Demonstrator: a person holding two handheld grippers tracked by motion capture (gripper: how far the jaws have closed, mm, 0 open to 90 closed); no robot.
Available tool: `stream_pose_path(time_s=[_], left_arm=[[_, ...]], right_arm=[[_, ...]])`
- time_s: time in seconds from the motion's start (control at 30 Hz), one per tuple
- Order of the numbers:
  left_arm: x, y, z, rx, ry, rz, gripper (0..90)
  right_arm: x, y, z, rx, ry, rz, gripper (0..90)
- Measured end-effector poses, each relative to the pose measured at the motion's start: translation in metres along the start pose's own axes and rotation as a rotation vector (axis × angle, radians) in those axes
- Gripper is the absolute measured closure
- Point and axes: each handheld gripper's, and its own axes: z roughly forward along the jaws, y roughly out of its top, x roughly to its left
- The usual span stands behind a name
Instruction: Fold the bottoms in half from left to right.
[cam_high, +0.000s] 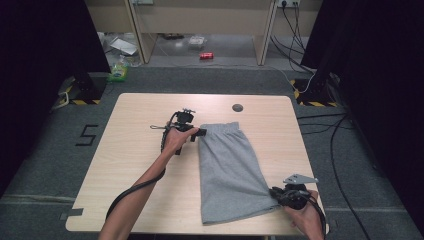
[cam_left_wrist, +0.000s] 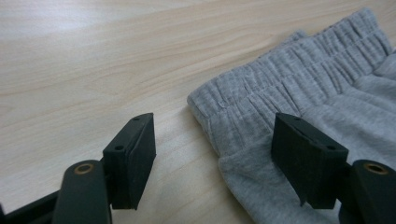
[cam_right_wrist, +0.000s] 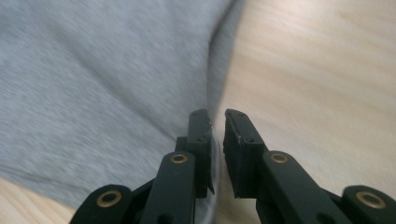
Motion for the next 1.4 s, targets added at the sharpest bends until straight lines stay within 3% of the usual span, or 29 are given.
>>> stream_pose_path(time_s=[0.07,0.17,0.3,0.4,0.53,0.6,0.63,0.7,0.73,0.8,0.93,1.0,1.2,1.27,1.4], left_arm=[[0.0,0.0,0.004,0.004,0.006,-0.004,29.3],[-0.001,0.005,0.008,-0.015,0.024,-0.012,30.9],[-0.004,0.008,0.005,-0.033,0.034,-0.012,34.1],[-0.005,0.008,0.0,-0.032,0.014,-0.014,33.2],[-0.007,0.004,-0.002,-0.005,0.007,0.008,31.8],[-0.006,0.002,-0.001,0.002,0.007,0.004,31.5],[-0.006,0.0,0.001,0.01,0.006,0.0,30.8],[-0.006,-0.001,0.006,0.017,0.001,-0.009,31.1],[-0.006,-0.002,0.009,0.019,0.0,-0.007,34.6],[-0.009,-0.003,0.015,0.019,-0.006,0.017,40.9],[-0.008,-0.001,0.018,0.01,-0.025,0.01,48.7],[-0.007,0.0,0.019,0.009,-0.027,0.005,52.0],[-0.006,0.001,0.021,-0.003,-0.022,0.004,53.9],[-0.006,0.002,0.021,0.001,-0.022,0.005,53.9],[-0.007,0.002,0.021,0.002,-0.019,0.009,53.9]], right_arm=[[-0.004,-0.005,-0.001,-0.002,0.0,0.024,78.4],[-0.001,-0.005,-0.004,0.006,-0.051,0.013,66.7],[0.014,0.007,-0.015,-0.06,-0.038,-0.024,58.4],[0.036,0.02,-0.016,-0.105,0.015,-0.072,53.4],[0.065,0.029,-0.002,-0.134,0.141,-0.102,48.5],[0.073,0.03,0.002,-0.133,0.163,-0.109,48.2],[0.087,0.031,0.012,-0.132,0.202,-0.125,47.4],[0.092,0.032,0.016,-0.13,0.212,-0.133,47.4],[0.107,0.033,0.026,-0.115,0.246,-0.16,47.5],[0.12,0.033,0.033,-0.106,0.273,-0.18,47.4],[0.138,0.031,0.042,-0.09,0.315,-0.205,47.0],[0.154,0.029,0.05,-0.068,0.34,-0.237,46.2],[0.175,0.028,0.06,-0.042,0.363,-0.291,44.9],[0.184,0.027,0.061,-0.03,0.352,-0.319,44.4],[0.187,0.025,0.063,-0.025,0.318,-0.353,44.0]])
